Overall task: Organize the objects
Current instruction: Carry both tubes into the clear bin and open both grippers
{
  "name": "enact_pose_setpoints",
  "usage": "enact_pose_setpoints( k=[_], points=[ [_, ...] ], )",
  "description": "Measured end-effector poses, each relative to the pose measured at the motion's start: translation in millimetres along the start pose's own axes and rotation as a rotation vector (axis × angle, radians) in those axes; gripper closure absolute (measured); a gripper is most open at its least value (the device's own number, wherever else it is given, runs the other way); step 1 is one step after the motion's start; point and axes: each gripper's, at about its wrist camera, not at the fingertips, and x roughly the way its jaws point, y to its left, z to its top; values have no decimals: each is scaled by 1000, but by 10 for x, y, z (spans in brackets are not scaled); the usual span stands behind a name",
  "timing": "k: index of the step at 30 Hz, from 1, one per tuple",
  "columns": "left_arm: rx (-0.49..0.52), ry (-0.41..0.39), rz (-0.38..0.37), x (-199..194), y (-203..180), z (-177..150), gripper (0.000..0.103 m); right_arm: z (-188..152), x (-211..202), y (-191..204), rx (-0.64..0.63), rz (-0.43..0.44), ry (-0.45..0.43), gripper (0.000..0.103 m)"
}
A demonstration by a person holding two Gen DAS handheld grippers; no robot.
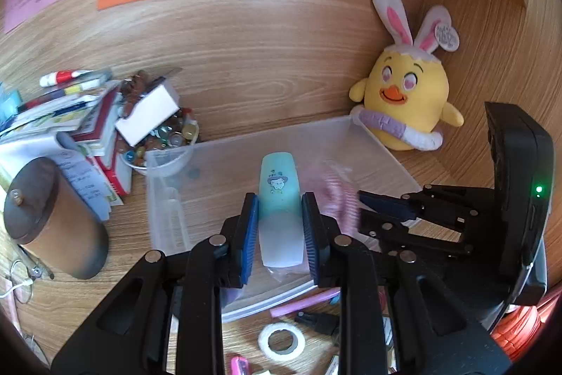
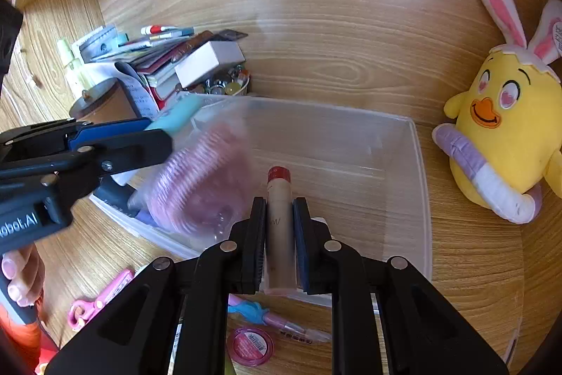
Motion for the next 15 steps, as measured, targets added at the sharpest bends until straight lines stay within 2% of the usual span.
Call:
enact_pose_setpoints(
  k=[8, 12, 15],
  points=[
    [-23, 102, 26, 342, 44, -99, 79, -8, 121, -71, -5, -30, 35, 89],
    [-13, 104, 42, 357, 36, -133, 79, -18, 171, -121, 6, -29, 60, 89],
    [-8, 102, 33, 336, 15, -128, 73, -24, 158, -152, 16, -22, 66, 89]
  ],
)
